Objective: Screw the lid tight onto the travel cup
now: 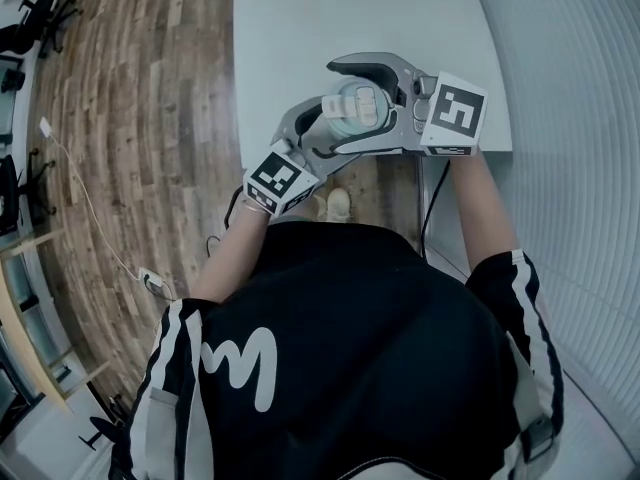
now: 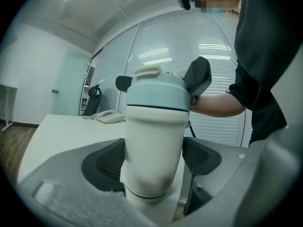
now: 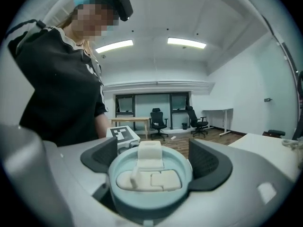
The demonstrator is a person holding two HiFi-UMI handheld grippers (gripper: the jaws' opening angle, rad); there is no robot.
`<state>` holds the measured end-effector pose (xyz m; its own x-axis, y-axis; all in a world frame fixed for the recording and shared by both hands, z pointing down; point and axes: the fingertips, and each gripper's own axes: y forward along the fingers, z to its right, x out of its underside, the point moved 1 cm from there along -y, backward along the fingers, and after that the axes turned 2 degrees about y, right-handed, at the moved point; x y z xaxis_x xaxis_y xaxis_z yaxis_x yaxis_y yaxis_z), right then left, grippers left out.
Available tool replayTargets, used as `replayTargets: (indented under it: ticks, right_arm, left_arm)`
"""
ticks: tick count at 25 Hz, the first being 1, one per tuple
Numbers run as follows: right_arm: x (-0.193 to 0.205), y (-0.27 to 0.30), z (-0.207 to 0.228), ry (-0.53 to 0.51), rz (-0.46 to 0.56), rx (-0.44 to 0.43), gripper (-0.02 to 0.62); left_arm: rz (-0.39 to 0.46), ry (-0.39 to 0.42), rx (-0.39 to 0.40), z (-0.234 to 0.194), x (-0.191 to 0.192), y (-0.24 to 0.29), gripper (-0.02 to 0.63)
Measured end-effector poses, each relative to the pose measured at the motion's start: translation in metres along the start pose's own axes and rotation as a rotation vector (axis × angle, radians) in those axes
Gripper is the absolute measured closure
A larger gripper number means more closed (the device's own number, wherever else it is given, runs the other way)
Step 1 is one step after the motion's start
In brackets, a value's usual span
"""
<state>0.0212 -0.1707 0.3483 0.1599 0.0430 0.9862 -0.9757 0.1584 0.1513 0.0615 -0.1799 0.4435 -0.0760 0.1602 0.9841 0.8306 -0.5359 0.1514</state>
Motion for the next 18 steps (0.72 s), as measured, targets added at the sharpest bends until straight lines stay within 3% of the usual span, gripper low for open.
replayTargets:
  ticks: [18]
  right_arm:
    - [0.002, -0.007, 0.020, 0.065, 0.055, 0.574, 0.127]
  left_arm:
    - [-0.006, -0.012, -0.009, 0.000, 0.002, -0.003, 0.216]
